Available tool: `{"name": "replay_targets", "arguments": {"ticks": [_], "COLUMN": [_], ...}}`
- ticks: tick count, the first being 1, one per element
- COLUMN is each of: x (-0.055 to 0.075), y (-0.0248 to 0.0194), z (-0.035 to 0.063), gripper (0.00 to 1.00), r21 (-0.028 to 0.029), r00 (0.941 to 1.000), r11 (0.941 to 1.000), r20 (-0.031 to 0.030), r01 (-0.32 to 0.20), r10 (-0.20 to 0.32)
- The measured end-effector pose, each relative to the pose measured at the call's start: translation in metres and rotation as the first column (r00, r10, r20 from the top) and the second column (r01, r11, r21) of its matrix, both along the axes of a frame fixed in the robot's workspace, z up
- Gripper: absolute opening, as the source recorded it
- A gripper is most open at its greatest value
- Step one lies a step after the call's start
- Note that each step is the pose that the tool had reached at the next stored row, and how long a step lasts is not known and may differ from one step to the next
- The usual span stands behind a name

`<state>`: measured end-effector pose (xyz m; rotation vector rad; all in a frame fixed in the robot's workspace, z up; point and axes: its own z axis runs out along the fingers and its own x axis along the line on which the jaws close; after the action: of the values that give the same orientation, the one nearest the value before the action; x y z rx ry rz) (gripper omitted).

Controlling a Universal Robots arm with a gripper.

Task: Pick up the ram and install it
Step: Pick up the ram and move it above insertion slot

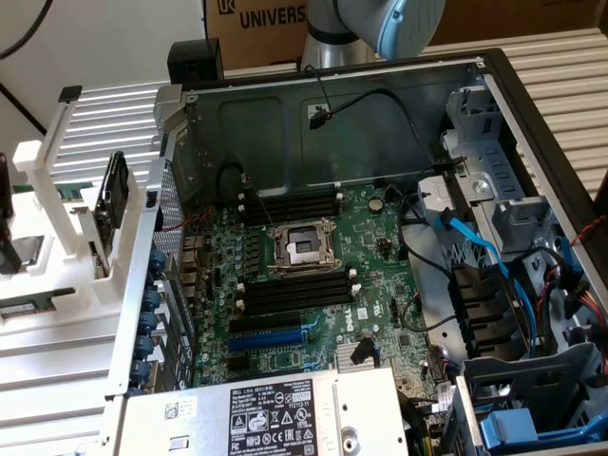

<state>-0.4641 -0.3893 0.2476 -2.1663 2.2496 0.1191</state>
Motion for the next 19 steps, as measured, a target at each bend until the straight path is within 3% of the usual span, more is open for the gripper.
{"name": "replay_targets", "arguments": {"ticks": [2,4,7,12,19], "x": [0.000,0.000,0.000,0.000,0.000], "y": [0.0000,0.0000,-0.0001,0.0000,0.0000], "z": [-0.0016,-0.0054,-0.0113,-0.0187,-0.0188], "gripper": [0.10,0.10,0.10,0.10,0.11], "r21": [0.0095,0.0126,0.0136,0.0145,0.0146], "r00": [1.0000,1.0000,0.9999,0.9999,0.9999], "r11": [1.0000,0.9999,0.9999,0.9999,0.9999], "r20": [0.0034,0.0063,0.0107,0.0130,0.0131], "r01": [0.000,0.000,0.000,0.000,0.000], "r10": [0.000,0.000,0.000,0.000,0.000]}}
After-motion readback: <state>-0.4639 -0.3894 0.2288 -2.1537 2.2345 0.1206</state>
